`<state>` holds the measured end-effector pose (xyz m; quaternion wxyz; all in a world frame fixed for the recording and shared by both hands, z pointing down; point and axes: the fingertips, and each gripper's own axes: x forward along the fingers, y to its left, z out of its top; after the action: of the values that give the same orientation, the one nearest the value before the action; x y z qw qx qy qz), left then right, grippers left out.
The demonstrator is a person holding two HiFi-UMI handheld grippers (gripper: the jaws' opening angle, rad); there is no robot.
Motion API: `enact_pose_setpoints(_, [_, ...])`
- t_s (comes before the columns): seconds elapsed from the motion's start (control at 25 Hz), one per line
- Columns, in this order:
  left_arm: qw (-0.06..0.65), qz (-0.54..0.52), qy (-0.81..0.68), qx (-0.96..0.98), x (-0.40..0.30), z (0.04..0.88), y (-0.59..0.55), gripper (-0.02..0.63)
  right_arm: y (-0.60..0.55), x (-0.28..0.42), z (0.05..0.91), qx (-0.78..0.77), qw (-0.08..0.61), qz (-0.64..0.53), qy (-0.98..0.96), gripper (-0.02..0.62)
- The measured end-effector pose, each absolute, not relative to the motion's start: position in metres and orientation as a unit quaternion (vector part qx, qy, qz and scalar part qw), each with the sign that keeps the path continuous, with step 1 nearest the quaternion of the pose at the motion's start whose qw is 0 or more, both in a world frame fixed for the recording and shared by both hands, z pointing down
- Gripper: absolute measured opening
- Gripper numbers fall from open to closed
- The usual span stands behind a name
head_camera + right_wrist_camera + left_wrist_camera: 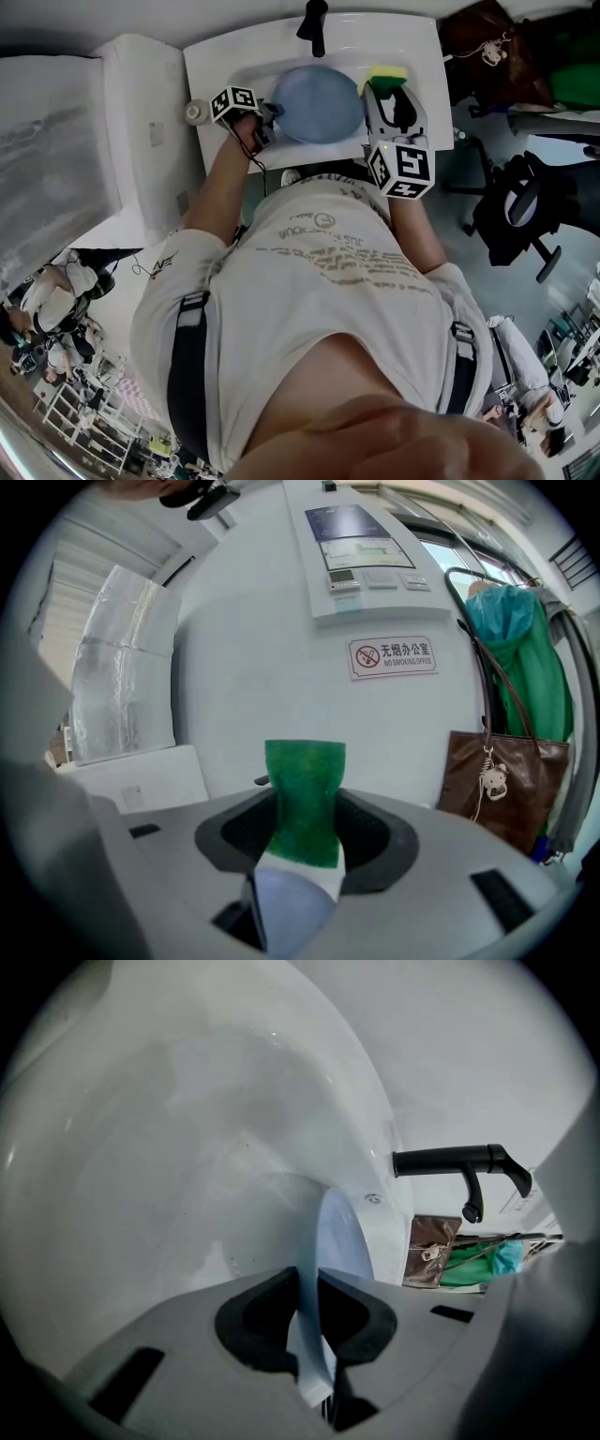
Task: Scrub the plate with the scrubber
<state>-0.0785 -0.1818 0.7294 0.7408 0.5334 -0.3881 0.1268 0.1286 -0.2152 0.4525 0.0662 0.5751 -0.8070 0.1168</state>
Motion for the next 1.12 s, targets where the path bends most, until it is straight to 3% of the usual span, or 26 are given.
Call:
enact_pose_setpoints(0.56, [0.691, 0.112, -0.355, 0.619, -0.062, 0.665, -0.174, 0.051, -0.194, 0.108, 0.455, 0.564, 0.083, 0.125, -0.812, 0.198])
enact_pose_setpoints(0.88, [0.623, 0.136, -0.367, 0.678, -0.052, 0.629, -0.171, 0.051, -0.178, 0.105, 0.489, 0.561, 0.163, 0.184, -0.791, 0.201])
enact_pose_setpoints(1.12, [0.612, 0.133, -0.349, 0.697, -0.04, 0.615, -0.163, 0.042, -0.172, 0.107, 0.514, 0.556, 0.227, 0.21, -0.771, 0.202])
